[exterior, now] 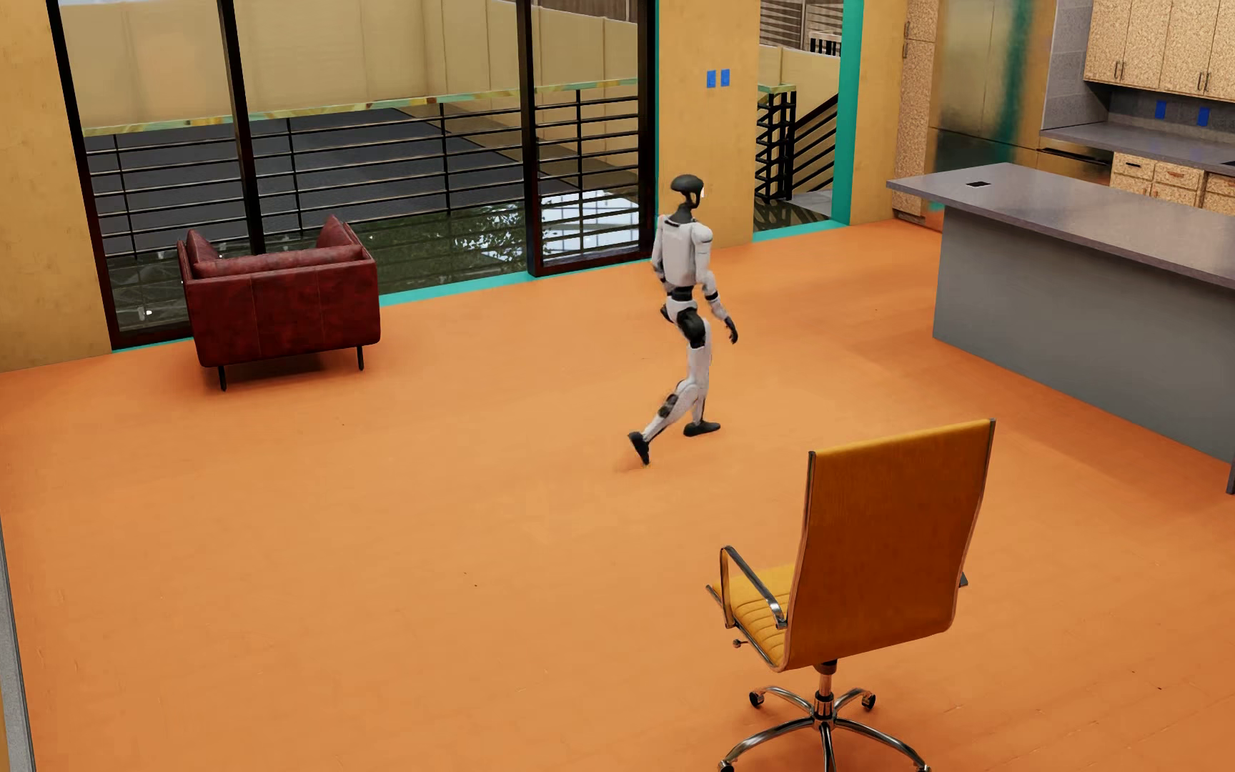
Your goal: Move towards the counter
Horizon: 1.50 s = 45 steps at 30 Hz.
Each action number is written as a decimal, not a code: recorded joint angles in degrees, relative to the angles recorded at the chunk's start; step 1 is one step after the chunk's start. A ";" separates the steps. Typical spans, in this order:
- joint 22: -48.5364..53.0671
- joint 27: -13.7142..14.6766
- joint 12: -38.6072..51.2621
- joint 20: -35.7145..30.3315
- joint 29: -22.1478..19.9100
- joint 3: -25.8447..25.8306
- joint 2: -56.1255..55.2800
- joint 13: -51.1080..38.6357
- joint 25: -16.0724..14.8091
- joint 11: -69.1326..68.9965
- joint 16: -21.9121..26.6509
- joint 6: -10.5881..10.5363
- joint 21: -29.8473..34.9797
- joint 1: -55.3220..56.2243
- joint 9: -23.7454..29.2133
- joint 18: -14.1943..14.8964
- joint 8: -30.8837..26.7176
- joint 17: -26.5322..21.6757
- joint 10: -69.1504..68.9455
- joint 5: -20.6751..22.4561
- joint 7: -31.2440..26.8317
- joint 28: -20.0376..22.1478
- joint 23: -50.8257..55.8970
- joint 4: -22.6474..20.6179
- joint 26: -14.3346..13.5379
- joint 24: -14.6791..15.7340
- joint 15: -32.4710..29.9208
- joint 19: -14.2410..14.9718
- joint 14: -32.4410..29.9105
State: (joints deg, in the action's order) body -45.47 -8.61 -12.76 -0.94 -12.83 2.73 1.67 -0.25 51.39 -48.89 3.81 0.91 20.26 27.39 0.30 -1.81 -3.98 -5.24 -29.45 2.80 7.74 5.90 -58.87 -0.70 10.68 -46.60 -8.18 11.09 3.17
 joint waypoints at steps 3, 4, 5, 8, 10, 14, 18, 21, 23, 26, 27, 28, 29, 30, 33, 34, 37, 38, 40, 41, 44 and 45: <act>-1.39 2.83 1.77 -0.27 1.25 0.53 -15.65 0.57 1.53 -21.93 -0.66 2.50 1.62 -7.06 0.67 -1.14 -0.04 -5.00 1.11 -5.35 4.77 0.80 1.73 -2.53 -2.80 -1.31 -4.76 0.83 5.11; -1.69 3.18 3.15 -1.12 1.05 0.24 -20.12 1.65 -0.33 -24.66 -0.54 3.11 -0.41 -9.62 0.96 -1.20 -0.01 -6.09 1.65 -5.71 5.31 0.64 4.40 -3.47 -3.00 -2.19 -1.54 -0.97 6.69; -2.40 3.38 4.81 -1.74 0.47 -0.26 -24.08 3.12 -2.55 -24.78 -0.33 3.55 -3.08 -12.09 1.22 -1.20 -0.13 -7.11 2.08 -5.59 5.37 0.53 7.53 -4.41 -3.42 -3.10 1.64 -1.53 8.27; -1.23 2.96 8.64 -3.30 -1.92 -2.50 -33.01 7.25 -8.40 -12.35 0.42 4.28 -10.47 -18.91 1.64 -1.49 -0.68 -7.37 3.51 -4.61 4.09 0.60 16.13 -6.73 -5.19 -4.34 13.22 -5.59 12.45; 0.99 2.54 10.32 -4.22 -3.02 -4.08 -35.26 8.88 -9.22 4.89 1.23 4.47 -11.71 -23.52 1.64 -1.53 0.48 -6.36 5.83 -5.22 2.56 1.37 19.13 -7.75 -6.37 -3.68 13.96 -8.01 14.06; 3.32 2.78 12.36 -6.32 -5.01 -6.38 -32.74 11.40 -5.75 38.25 2.14 4.36 -10.46 -32.62 1.17 -1.10 4.21 -5.20 10.26 -5.24 -1.05 2.92 18.59 -9.09 -6.76 -1.83 9.71 -6.87 14.78; 2.67 2.20 9.37 -5.89 -6.51 -7.65 -31.12 14.13 -4.30 29.27 1.88 2.56 -12.24 -38.66 0.29 0.69 4.45 -1.51 5.23 -2.72 -4.41 4.86 12.55 -6.69 -5.27 -0.49 0.44 -12.73 10.01; 0.14 2.44 4.96 -6.15 -5.73 -7.77 -26.84 13.83 -2.33 25.34 2.79 -0.47 -11.28 -32.44 0.07 8.92 7.40 0.35 -14.60 0.53 -5.74 1.94 6.46 -1.36 -4.11 0.86 4.87 -14.52 -7.74; 1.05 3.63 3.43 -11.76 -5.48 -7.77 -23.51 11.62 -0.34 24.65 7.52 -2.30 -9.94 -22.78 0.45 15.80 9.57 0.87 -31.68 2.64 -4.42 -1.98 4.26 4.68 -6.98 -2.86 8.59 -15.33 -20.23; 5.57 5.19 -0.54 -8.49 -5.60 -6.68 -18.45 6.34 1.74 23.45 9.08 -4.40 -7.42 -9.03 1.44 12.94 10.01 0.78 -42.58 6.10 -4.18 -0.85 3.27 9.67 -6.07 0.59 13.93 -16.05 -9.61; 6.63 5.59 -1.74 -5.97 -5.65 -6.12 -16.41 4.22 1.81 23.37 7.86 -4.79 -7.32 -5.79 1.68 12.56 9.40 1.10 -40.97 7.03 -3.74 0.81 3.28 10.87 -4.30 2.83 15.57 -16.26 -4.99; 7.51 6.16 -2.75 -3.77 -5.76 -5.48 -14.47 2.33 1.33 23.20 6.94 -5.05 -7.54 -3.05 1.88 10.13 8.55 1.43 -37.03 7.89 -3.41 2.16 3.86 11.57 -2.84 4.49 17.15 -16.45 -0.65; 8.47 6.65 -3.76 -2.37 -5.96 -4.86 -12.60 0.37 0.81 23.20 6.18 -5.20 -7.51 -0.93 2.00 8.72 7.50 1.83 -31.04 8.47 -2.64 2.89 4.79 12.19 -1.86 5.26 18.54 -16.60 2.95; 8.60 7.55 -4.03 -1.95 -6.20 -4.29 -10.80 -1.17 0.43 23.42 5.75 -5.25 -7.12 0.71 2.05 7.43 6.43 1.70 -23.78 8.88 -1.62 2.96 6.11 12.67 -1.38 5.40 19.74 -16.70 4.50; 6.78 9.66 -3.64 -3.89 -6.68 -3.17 -4.85 -4.43 -0.81 26.45 5.82 -5.19 -5.11 2.18 1.74 7.29 3.73 1.54 2.07 9.56 1.48 -0.02 10.21 11.78 -1.44 2.66 21.87 -16.75 2.10; 6.35 10.07 -3.48 -4.18 -6.75 -3.02 -2.82 -5.10 -1.38 27.66 5.79 -5.08 -4.44 1.62 1.55 10.15 2.95 1.63 10.76 9.61 1.38 -0.94 11.21 10.72 -1.57 1.51 22.19 -16.75 0.65; 6.43 9.88 -3.64 -2.40 -7.10 -2.65 2.62 -5.79 -2.32 28.16 4.47 -4.77 -2.68 1.26 1.01 11.16 0.99 2.08 17.58 9.46 1.12 -0.95 11.98 9.24 -1.78 1.02 23.79 -16.27 -0.85; 6.19 9.48 -3.57 -1.96 -7.12 -2.46 4.32 -5.34 -2.53 27.90 3.85 -4.56 -2.39 1.31 0.74 8.71 0.45 2.11 14.95 8.90 1.36 -0.81 11.56 8.91 -1.66 0.94 23.47 -16.02 -3.70; 5.02 7.96 -3.16 -1.31 -6.80 -2.06 6.96 -3.55 -2.72 25.83 2.66 -3.67 -2.32 -0.30 -0.04 5.13 -0.11 1.99 10.96 7.12 2.58 -0.82 9.41 7.98 -1.07 0.38 20.56 -15.87 -9.48; 4.24 6.69 -2.80 -0.96 -6.13 -1.90 7.18 -2.34 -2.68 23.34 1.98 -2.94 -2.56 -1.34 -0.42 3.53 -0.12 1.79 9.53 5.84 3.19 -0.89 7.75 6.89 -0.74 0.17 17.16 -15.76 -8.63; 2.83 3.80 -1.03 -0.12 -0.26 -1.27 0.99 0.55 -1.08 6.18 -0.12 -0.46 -1.04 -6.45 -0.88 1.06 0.85 -0.25 8.94 0.46 6.57 -0.59 3.37 3.02 -0.64 0.02 2.66 -11.55 -3.66; 2.84 4.08 -0.26 -0.21 2.09 -1.02 -3.18 1.07 0.45 -2.09 -0.69 0.39 0.60 -7.96 -0.79 0.26 1.94 -1.92 8.77 -2.30 8.15 -0.48 3.19 1.78 -0.92 0.05 -2.61 -7.92 -2.08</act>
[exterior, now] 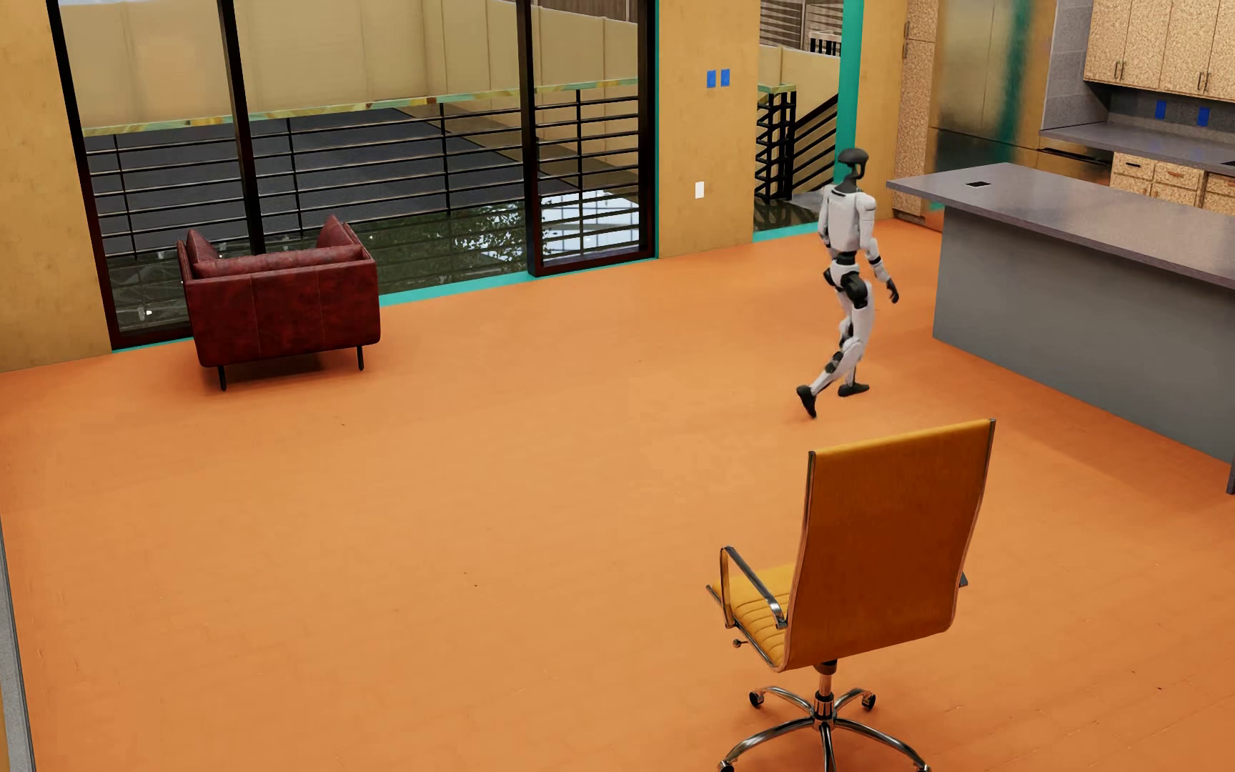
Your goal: Move towards the counter
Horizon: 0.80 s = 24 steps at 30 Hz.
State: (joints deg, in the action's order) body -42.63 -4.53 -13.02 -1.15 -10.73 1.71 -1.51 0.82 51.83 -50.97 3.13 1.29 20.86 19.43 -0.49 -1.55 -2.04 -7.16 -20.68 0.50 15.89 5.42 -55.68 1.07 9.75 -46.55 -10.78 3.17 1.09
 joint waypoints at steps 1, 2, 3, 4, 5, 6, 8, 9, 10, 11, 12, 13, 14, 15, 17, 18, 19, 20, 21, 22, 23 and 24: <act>0.20 0.80 0.24 -0.22 1.58 0.13 -4.35 0.04 1.03 -7.63 -0.20 0.92 1.38 -1.23 0.15 -0.48 1.47 -1.89 -0.47 -3.93 1.53 0.31 -0.14 -1.37 -0.93 0.05 -5.14 4.64 1.61; -0.37 1.29 0.54 -0.36 2.20 0.03 -8.66 0.67 1.17 -14.05 -0.18 1.88 1.67 -2.57 0.33 -0.80 1.92 -3.57 -0.80 -6.88 2.68 1.16 0.63 -2.89 -2.37 -0.04 -7.17 6.92 3.17; -1.08 1.08 1.55 -0.44 1.95 -0.17 -12.72 1.70 0.21 -18.38 -0.28 2.73 0.45 -3.97 0.54 -1.07 1.33 -4.74 -1.16 -7.55 3.44 1.82 1.90 -4.40 -2.95 -0.27 -2.42 6.00 4.70; -1.77 0.24 2.74 -0.45 1.02 -0.40 -16.33 3.07 -1.72 -20.43 -0.45 3.36 -2.11 -5.45 0.74 -1.32 0.71 -5.28 -1.44 -7.44 3.82 2.32 3.46 -5.71 -2.86 -0.57 2.54 5.08 6.02; -2.79 -0.94 4.32 -0.04 -0.66 -0.74 -19.26 4.73 -4.17 -19.84 -0.74 3.79 -5.13 -6.96 0.92 -1.57 0.43 -4.96 -1.61 -7.61 3.75 2.67 5.01 -6.80 -2.66 -1.09 8.01 4.45 7.22; -3.13 -1.92 5.52 0.19 -2.10 -1.23 -21.69 6.05 -6.56 -16.93 -0.95 4.06 -7.94 -8.38 1.07 -1.72 0.51 -4.55 -1.74 -7.97 3.27 2.85 6.50 -7.68 -2.76 -1.57 13.49 3.54 8.32; -1.73 -2.99 6.95 -1.14 -3.79 -2.57 -25.01 7.55 -8.52 -5.01 -0.75 4.29 -10.51 -11.02 1.19 -1.76 1.05 -3.75 -1.27 -8.35 1.50 2.86 8.36 -8.95 -3.96 -1.80 19.85 0.77 9.89; -0.71 -3.03 7.47 -2.28 -3.86 -3.33 -25.54 7.99 -8.24 3.86 -0.22 4.28 -10.49 -12.43 1.12 -1.66 0.46 -3.61 -0.18 -7.42 0.28 2.62 8.72 -9.41 -4.95 -1.78 20.85 -1.10 10.07; 0.24 -2.96 7.91 -3.49 -3.74 -4.08 -25.45 8.36 -7.70 13.73 0.42 4.16 -10.29 -13.96 1.01 -1.53 -1.91 -3.32 1.39 -5.47 -1.19 2.24 8.77 -9.74 -5.77 -1.67 19.63 -0.76 9.84; 0.89 -2.87 8.32 -4.64 -3.66 -4.86 -24.66 8.78 -7.21 22.62 0.95 3.92 -10.22 -15.48 0.93 -1.37 -7.97 -2.93 2.75 -2.08 -2.90 1.79 8.64 -10.02 -6.25 -1.45 13.94 -0.30 9.57; 1.14 -2.85 8.67 -5.61 -3.65 -5.45 -23.43 9.28 -6.80 27.78 1.16 3.69 -10.28 -16.74 0.95 -1.22 -13.54 -2.64 3.07 0.20 -4.49 1.48 8.38 -10.41 -6.32 -1.21 6.87 0.68 9.72; 1.05 -2.91 8.97 -6.26 -3.59 -5.73 -22.69 9.73 -6.36 27.21 1.15 3.56 -10.27 -17.81 1.09 -0.95 -14.97 -2.34 2.67 0.57 -5.85 1.43 7.97 -10.73 -5.99 -1.03 6.26 -0.08 10.05; 0.63 -3.07 9.26 -6.58 -3.38 -5.86 -21.83 10.06 -5.86 26.07 0.96 3.45 -10.21 -18.81 1.18 -0.26 -13.96 -1.96 2.20 -0.07 -7.25 1.69 7.41 -10.94 -5.34 -0.88 8.36 -0.79 10.06; -0.11 -3.34 9.53 -6.55 -2.90 -5.91 -20.31 10.29 -5.42 26.44 0.70 3.25 -10.20 -19.92 1.10 0.67 -12.16 -1.32 2.12 -0.89 -8.79 2.10 6.71 -10.92 -4.45 -0.72 9.00 -1.43 9.31; -1.91 -3.78 9.51 -5.82 -0.37 -5.73 -16.95 10.03 -4.75 29.82 0.03 2.60 -9.91 -21.11 0.52 2.98 -8.43 -0.08 2.16 -2.06 -11.56 2.67 5.08 -10.11 -2.58 -0.25 8.79 -2.97 6.76; -2.40 -3.57 9.00 -5.55 1.79 -5.56 -15.62 9.21 -4.04 31.33 -0.13 2.26 -9.02 -21.23 0.23 4.37 -7.03 0.10 1.75 -2.19 -12.89 2.55 4.40 -9.60 -2.19 -0.06 8.59 -3.45 5.52; -2.53 -3.00 8.22 -5.67 3.85 -5.47 -14.51 8.00 -2.94 32.40 -0.06 1.96 -7.67 -21.26 0.04 5.74 -5.97 -0.13 1.16 -2.08 -14.09 2.24 4.16 -9.09 -2.39 0.04 8.65 -3.83 4.54; -2.49 -2.24 7.14 -6.21 4.94 -5.47 -13.59 6.57 -1.53 33.01 0.38 1.69 -6.69 -21.35 -0.05 6.84 -5.14 -0.35 0.59 -1.86 -15.07 1.82 4.22 -8.60 -3.09 0.00 9.00 -4.19 3.82; -2.86 -1.88 6.35 -7.06 4.98 -5.55 -12.86 5.33 -0.85 33.22 0.87 1.44 -6.22 -21.60 -0.10 7.75 -4.49 -0.56 0.19 -1.57 -15.68 1.28 5.09 -8.10 -3.54 -0.28 9.53 -4.52 3.42; -3.33 -1.46 5.54 -8.24 4.06 -5.66 -12.26 4.29 -1.06 33.25 1.20 1.17 -6.87 -21.95 -0.17 8.52 -3.98 -0.65 -0.01 -1.25 -16.08 0.65 5.87 -7.61 -3.20 -0.72 10.07 -4.80 3.12; -4.25 -1.42 4.91 -9.16 2.86 -5.76 -11.74 3.38 -1.99 33.25 1.62 0.89 -8.14 -22.38 -0.28 9.18 -3.60 -0.24 0.00 -0.89 -16.49 -0.17 6.85 -7.16 -2.54 -1.18 10.54 -5.05 2.80; -5.39 -1.46 4.50 -9.72 1.72 -5.86 -11.22 2.59 -3.29 33.28 1.95 0.63 -9.56 -22.85 -0.41 9.75 -3.28 0.37 0.12 -0.50 -16.90 -1.00 7.91 -6.73 -1.67 -1.55 10.99 -5.26 2.47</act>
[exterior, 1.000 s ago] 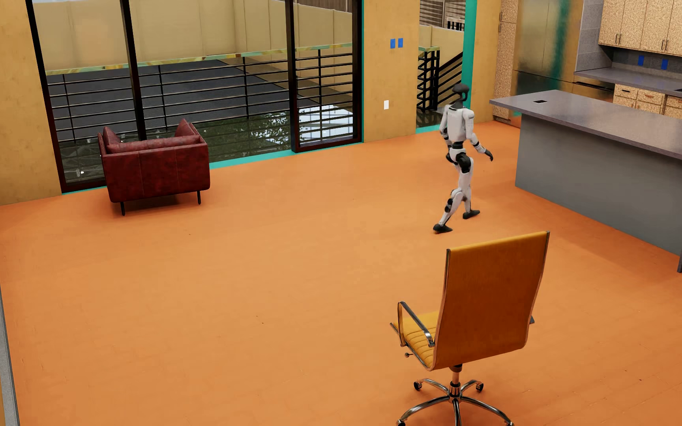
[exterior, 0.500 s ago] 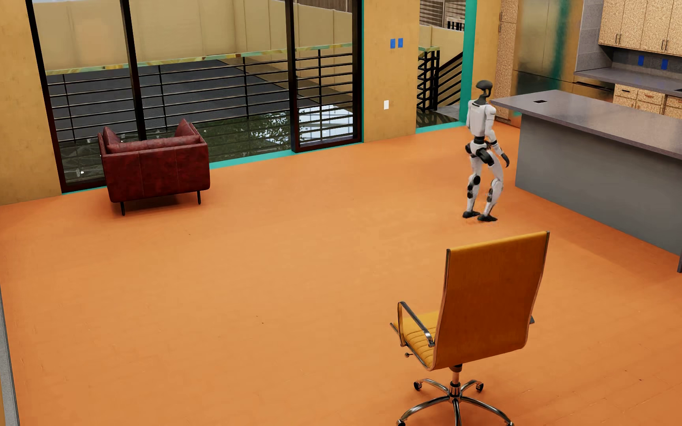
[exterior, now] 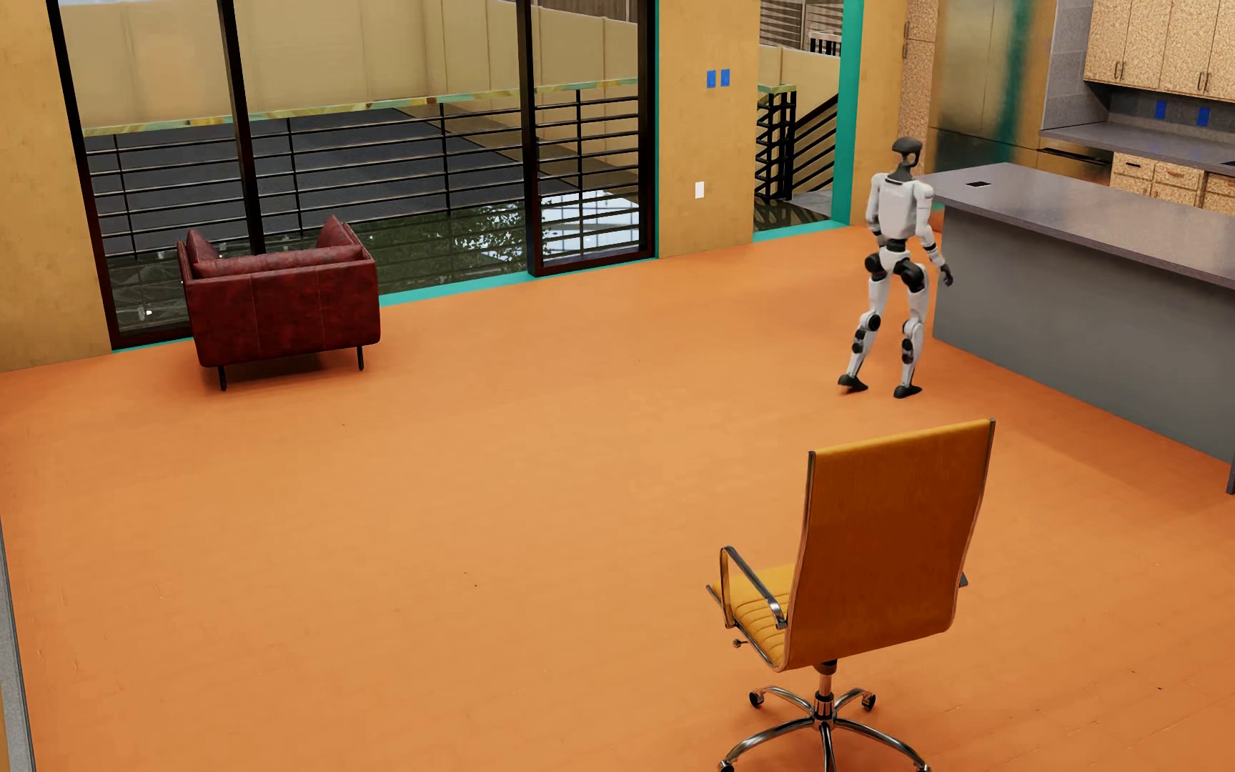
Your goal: Move towards the counter
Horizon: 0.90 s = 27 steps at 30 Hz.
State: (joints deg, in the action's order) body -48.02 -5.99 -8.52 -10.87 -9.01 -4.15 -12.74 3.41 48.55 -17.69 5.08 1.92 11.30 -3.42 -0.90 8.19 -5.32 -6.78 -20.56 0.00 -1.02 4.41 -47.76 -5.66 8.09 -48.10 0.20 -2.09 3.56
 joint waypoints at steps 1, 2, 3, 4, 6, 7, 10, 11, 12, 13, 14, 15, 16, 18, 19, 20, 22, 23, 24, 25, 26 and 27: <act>-1.14 0.01 -0.22 -0.31 -0.96 -0.11 0.52 -0.72 -1.22 0.10 0.23 -0.23 -1.15 -0.44 -0.16 0.46 0.28 0.59 0.15 0.36 -0.42 -0.70 1.01 0.39 0.84 -0.28 0.47 -0.18 -0.38; -2.08 0.05 -0.29 -0.51 -1.70 -0.23 1.01 -1.40 -2.02 0.23 0.40 -0.43 -1.76 -0.76 -0.32 0.84 0.53 1.03 0.15 0.66 -0.84 -1.18 1.86 0.73 1.44 -0.51 0.95 -0.32 -0.77; -2.70 0.13 -0.23 -0.64 -2.19 -0.32 1.38 -2.02 -2.34 0.30 0.56 -0.61 -1.79 -0.88 -0.47 0.94 0.77 1.27 -0.08 0.91 -1.22 -1.43 2.53 1.01 1.73 -0.69 1.44 -0.43 -1.14; -2.88 0.32 -0.11 -0.65 -2.36 -0.37 1.66 -2.56 -2.35 0.30 0.69 -0.77 -1.31 -0.84 -0.60 0.90 0.93 1.37 -0.53 1.15 -1.50 -1.43 2.96 1.24 1.74 -0.74 1.94 -0.52 -1.43; -1.98 0.88 0.07 -0.14 -1.88 -0.32 2.15 -3.45 -1.98 0.39 0.76 -1.10 0.62 -0.59 -0.77 0.83 0.89 1.27 -1.73 1.73 -1.80 -0.66 2.89 1.72 1.28 -0.27 2.79 -0.59 -1.82; -1.10 1.04 0.13 0.25 -1.45 -0.25 2.42 -3.81 -1.60 0.53 0.67 -1.24 1.84 -0.43 -0.85 0.84 0.96 1.13 -2.37 2.04 -1.89 -0.01 2.31 1.98 0.96 0.17 3.13 -0.71 -1.97; 1.71 0.33 0.51 0.66 -0.74 -0.17 2.91 -4.45 -0.21 0.55 0.27 -1.65 4.62 0.08 -1.06 0.94 0.94 1.08 -4.23 3.01 -1.94 1.61 -1.21 2.73 -0.04 1.33 4.07 -1.13 -2.34; 2.53 -0.27 0.79 0.50 -0.80 -0.17 2.93 -4.40 0.05 0.38 0.16 -1.77 4.83 0.32 -1.11 0.92 0.87 1.31 -4.89 3.32 -1.82 1.72 -2.71 2.97 -0.21 1.55 4.39 -1.27 -2.47; 3.33 -0.85 1.11 0.26 -0.99 -0.17 2.96 -4.19 0.13 0.30 0.12 -1.89 4.71 0.65 -1.15 0.90 0.80 1.61 -5.66 3.63 -1.71 1.69 -4.13 3.21 -0.34 1.73 4.67 -1.41 -2.60; 4.05 -1.27 1.44 0.02 -1.15 -0.19 2.99 -3.83 0.14 0.30 0.17 -2.02 4.48 1.09 -1.21 0.92 0.75 1.89 -6.56 3.94 -1.62 1.66 -5.38 3.45 -0.51 1.89 4.88 -1.55 -2.75; 4.62 -1.46 1.74 -0.17 -1.19 -0.22 2.96 -3.39 0.27 0.25 0.26 -2.15 4.37 1.63 -1.27 0.99 0.69 2.05 -7.58 4.26 -1.54 1.67 -6.45 3.70 -0.64 2.07 5.06 -1.68 -2.90; 5.02 -1.48 1.99 -0.28 -1.10 -0.27 2.85 -2.90 0.56 0.05 0.35 -2.29 4.42 2.20 -1.34 1.09 0.62 2.09 -8.68 4.61 -1.44 1.75 -7.36 3.97 -0.64 2.26 5.30 -1.82 -3.05; 5.29 -1.32 2.01 -0.08 -0.95 -0.34 2.70 -2.13 0.90 -0.25 0.82 -2.44 4.54 2.77 -1.38 1.25 0.53 1.92 -9.82 4.98 -1.31 1.65 -7.90 4.25 -0.94 2.47 5.57 -1.96 -3.23; 4.91 -2.00 2.38 0.03 -0.39 -0.50 2.49 -1.15 1.35 -0.88 1.24 -2.76 4.62 3.79 -1.44 1.66 0.34 2.01 -11.99 5.72 -1.18 1.52 -8.23 4.79 -1.07 2.52 6.12 -2.23 -3.67; 4.58 -2.16 2.42 -0.05 -0.39 -0.59 2.45 -0.57 1.40 -1.12 1.49 -2.91 4.38 4.22 -1.45 1.89 0.23 1.87 -12.97 6.06 -1.14 1.35 -8.26 5.01 -1.04 2.40 6.34 -2.34 -3.99; 4.21 -2.30 2.39 -0.08 -0.46 -0.67 2.43 -0.05 1.35 -1.30 1.73 -3.06 4.02 4.62 -1.47 2.12 0.08 1.73 -13.90 6.37 -1.09 1.20 -8.24 5.21 -0.95 2.27 6.53 -2.44 -4.36; 3.26 -2.45 2.25 0.12 -0.50 -0.80 2.36 0.71 1.20 -1.60 2.12 -3.33 3.29 5.52 -1.50 2.73 -0.16 1.47 -15.81 6.93 -0.94 0.95 -8.15 5.60 -0.59 2.09 6.84 -2.57 -4.97; 2.72 -2.50 2.20 0.25 -0.52 -0.84 2.29 0.93 1.24 -1.75 2.29 -3.48 3.02 6.04 -1.51 3.15 -0.19 1.33 -16.80 7.19 -0.87 0.83 -8.10 5.83 -0.37 1.95 6.97 -2.60 -5.10; 2.18 -2.56 2.19 0.36 -0.55 -0.88 2.19 1.05 1.30 -1.90 2.45 -3.63 2.75 6.59 -1.53 3.50 -0.16 1.22 -17.80 7.41 -0.80 0.69 -8.03 6.07 -0.17 1.77 7.10 -2.59 -5.19; 1.71 -2.60 2.21 0.45 -0.62 -0.92 2.09 1.09 1.29 -2.04 2.58 -3.79 2.41 7.18 -1.53 3.64 -0.06 1.14 -18.82 7.58 -0.56 0.50 -7.92 6.38 -0.03 1.57 7.24 -2.56 -5.33; 1.41 -2.66 2.26 0.52 -0.74 -0.93 1.97 1.07 1.20 -2.15 2.72 -3.95 1.98 7.88 -1.52 3.72 0.12 1.13 -19.94 7.71 -0.41 0.29 -7.77 6.65 0.02 1.37 7.36 -2.50 -5.50; 1.31 -2.71 2.32 0.62 -0.88 -0.93 1.86 1.01 1.05 -2.24 2.85 -4.12 1.53 8.67 -1.49 3.85 0.38 1.19 -21.20 7.81 -0.35 0.14 -7.59 6.88 0.00 1.20 7.48 -2.41 -5.58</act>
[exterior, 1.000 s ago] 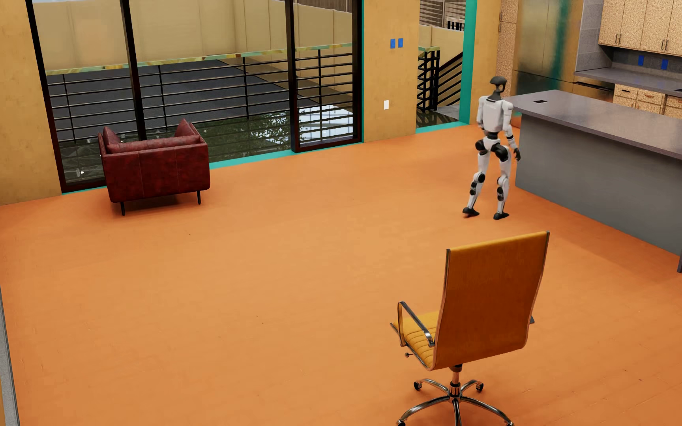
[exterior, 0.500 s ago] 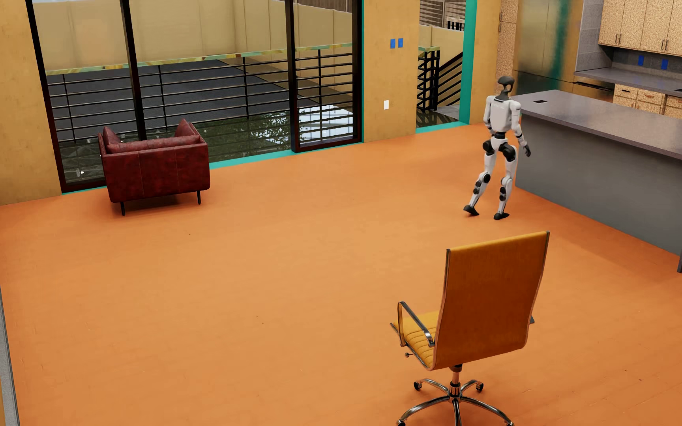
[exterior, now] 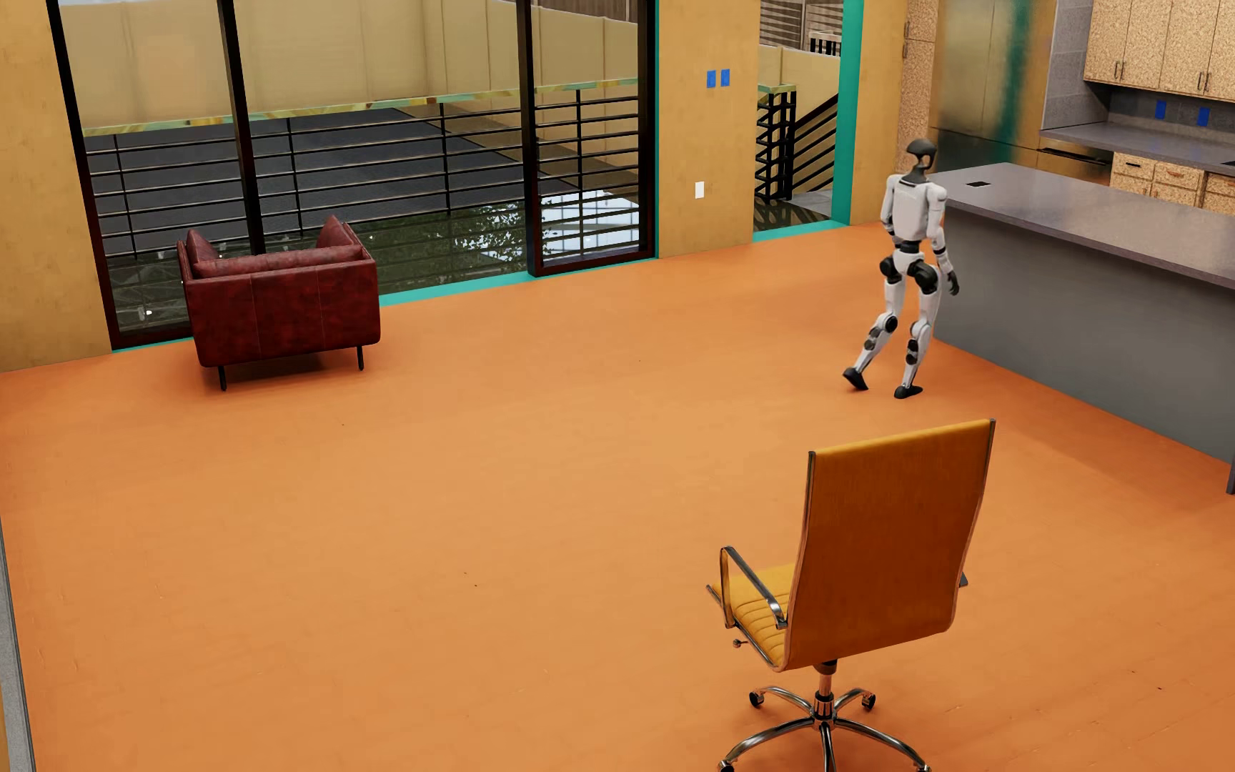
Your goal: Move towards the counter
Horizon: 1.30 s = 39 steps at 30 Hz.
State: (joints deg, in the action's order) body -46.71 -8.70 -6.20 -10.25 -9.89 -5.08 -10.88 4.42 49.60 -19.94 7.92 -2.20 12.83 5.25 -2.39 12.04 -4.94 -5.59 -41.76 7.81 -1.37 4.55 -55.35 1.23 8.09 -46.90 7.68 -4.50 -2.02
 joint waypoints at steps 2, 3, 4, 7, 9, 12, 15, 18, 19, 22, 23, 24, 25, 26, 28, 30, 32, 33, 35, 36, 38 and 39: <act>0.41 0.06 -0.04 0.57 -0.07 0.08 -0.27 -0.33 -0.13 -0.18 0.10 -0.32 -0.49 1.68 0.13 0.78 0.63 0.23 -2.71 0.13 0.66 0.17 0.37 0.80 -0.16 0.04 0.20 0.23 0.42; 1.05 0.77 -0.37 0.89 -0.22 0.16 -0.44 -0.40 -0.03 -0.33 0.11 -0.49 -0.59 2.48 0.23 1.61 0.86 0.03 -4.03 0.19 1.29 0.39 0.27 1.35 -0.26 0.18 0.31 0.36 1.11; 1.69 1.25 -0.67 1.13 -0.25 0.29 -0.61 -0.78 0.16 -0.49 0.05 -0.65 -0.55 3.17 0.34 1.81 0.98 -0.01 -5.10 0.25 1.77 0.57 0.27 1.79 -0.36 0.29 0.41 0.49 2.50; 2.84 2.02 -1.24 0.98 -0.44 0.67 -0.78 -2.42 0.49 -0.42 -0.51 -1.06 -0.45 3.92 0.52 -0.72 0.92 0.16 -4.06 0.25 3.97 0.73 0.77 3.72 -0.50 0.34 0.40 0.88 9.83; 2.90 2.41 -1.32 0.73 -0.58 0.90 -0.53 -3.55 0.59 0.46 -0.86 -1.22 -0.29 3.43 0.49 -3.91 0.51 0.15 1.80 0.06 8.01 0.56 1.21 6.33 -0.32 0.28 -0.02 1.11 13.34; 2.74 2.68 -1.18 1.01 -0.57 1.42 -0.37 -4.96 0.50 1.53 -1.05 -1.17 0.03 3.99 0.59 -6.15 -0.35 0.30 10.72 -0.20 8.34 0.69 1.70 6.34 -0.01 0.19 -0.61 1.50 16.19; 3.43 2.68 -1.19 1.43 -0.67 1.80 -0.79 -5.95 0.27 1.40 -0.81 -0.97 0.37 7.42 1.08 -4.81 -0.83 0.87 12.29 -0.30 1.62 0.85 2.00 4.03 0.11 -0.12 -0.73 2.09 16.46; 3.48 2.94 -1.24 1.87 -0.51 1.90 -0.72 -5.86 0.26 1.80 -0.70 -0.89 1.18 7.62 1.35 -5.07 -2.00 0.82 13.60 -0.43 -2.10 1.03 1.89 2.07 0.04 0.05 -1.13 2.81 15.85; 3.41 2.80 -1.39 2.02 -0.55 1.86 -0.51 -5.73 0.19 2.13 -0.87 -0.83 1.29 6.47 1.32 -6.27 -2.52 0.78 15.53 -0.66 -0.97 1.12 1.72 2.02 0.01 0.19 -1.35 3.08 15.78; 1.79 2.09 -0.58 1.12 -1.71 1.74 0.20 -3.90 -0.75 2.87 -1.37 -0.25 0.20 2.94 1.08 -9.36 -2.94 0.71 22.20 -2.33 0.79 0.51 1.49 0.66 0.25 -0.49 -1.67 4.06 13.94; 1.17 1.54 0.01 0.75 -2.87 1.72 0.33 -2.99 -0.81 2.87 -1.57 0.07 -0.22 2.30 1.03 -9.52 -2.73 0.77 23.49 -3.07 0.48 0.27 1.44 -0.08 0.42 -0.79 -1.62 4.43 13.41; 0.78 0.45 0.36 0.76 -4.75 1.74 0.40 -1.90 -0.45 2.81 -1.44 0.41 -0.36 1.82 0.99 -9.82 -2.49 0.83 24.49 -3.82 0.17 0.19 1.53 -0.81 0.03 -0.89 -1.56 4.81 13.00; 0.47 -1.61 0.87 0.95 -6.94 1.82 0.43 -1.32 0.12 2.80 -1.69 0.72 -0.08 1.41 0.95 -10.14 -2.32 1.35 25.32 -4.52 -0.05 0.50 1.54 -1.49 -0.21 -0.95 -1.55 5.20 12.74; 0.46 -3.37 1.10 1.31 -8.84 1.96 0.41 -0.93 0.55 2.81 -1.92 1.00 0.36 1.12 0.91 -10.47 -2.28 1.75 25.96 -5.14 -0.17 1.01 1.19 -2.11 -0.50 -0.83 -1.56 5.59 12.51; 0.79 -5.03 0.98 2.34 -9.87 2.32 -0.04 -1.04 0.94 2.47 -2.35 1.52 1.73 1.02 0.76 -11.10 -2.62 2.16 26.57 -6.05 0.05 1.99 -0.31 -3.06 -0.92 -0.25 -1.63 6.34 12.13; 0.65 -4.87 0.66 3.16 -9.08 2.65 -1.15 -1.96 0.53 1.27 -2.61 2.04 2.63 1.53 0.57 -11.62 -3.29 2.23 26.28 -6.46 0.81 2.39 -1.00 -3.61 -1.05 0.20 -1.73 6.95 12.06; -0.18 -3.50 0.34 3.29 -8.83 2.77 -2.42 -2.89 -0.45 -0.18 -2.51 2.56 2.88 2.07 0.49 -12.01 -4.05 1.84 25.93 -6.57 1.84 2.20 0.28 -3.87 -0.87 0.01 -1.99 7.38 12.05; -0.57 -2.67 0.50 2.96 -8.87 2.77 -3.06 -3.46 -1.00 -0.92 -2.59 2.81 2.94 2.29 0.48 -12.18 -4.35 1.74 25.84 -6.54 2.37 1.79 1.28 -3.92 -0.24 -0.27 -2.18 7.56 12.03; -1.93 -1.15 0.91 2.17 -8.81 2.75 -4.43 -4.01 -2.00 -2.54 -2.36 3.33 3.19 2.87 0.52 -12.49 -4.58 1.57 25.35 -6.49 3.33 1.26 4.31 -3.93 0.50 -0.86 -2.57 7.82 12.15; -2.34 -0.55 1.00 1.96 -8.94 2.75 -5.12 -4.30 -2.45 -3.34 -2.06 3.59 3.49 3.21 0.55 -12.64 -4.56 1.48 25.01 -6.48 3.77 1.02 5.62 -3.93 0.61 -1.06 -2.75 7.91 12.25; -2.79 0.00 1.28 1.98 -9.13 2.80 -6.23 -4.70 -3.11 -4.54 -1.65 4.12 4.37 3.74 0.60 -12.95 -4.41 1.36 24.62 -6.57 4.54 1.03 7.76 -3.88 0.85 -1.17 -3.22 8.05 12.25; -2.79 0.04 1.41 2.19 -9.02 2.84 -6.60 -4.86 -3.30 -4.73 -1.50 4.37 4.97 4.01 0.62 -13.09 -4.14 1.29 24.48 -6.64 4.81 1.22 8.36 -3.84 0.92 -1.08 -3.50 8.08 12.22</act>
State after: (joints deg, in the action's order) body -49.50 -8.66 -4.79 -8.06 -18.90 -2.24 -17.48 -0.44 46.30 -24.66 6.42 2.17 17.80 9.26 -1.77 -1.05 -9.07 -4.30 -17.28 1.16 3.44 5.77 -46.99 -2.62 9.01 -47.97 4.18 3.58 10.19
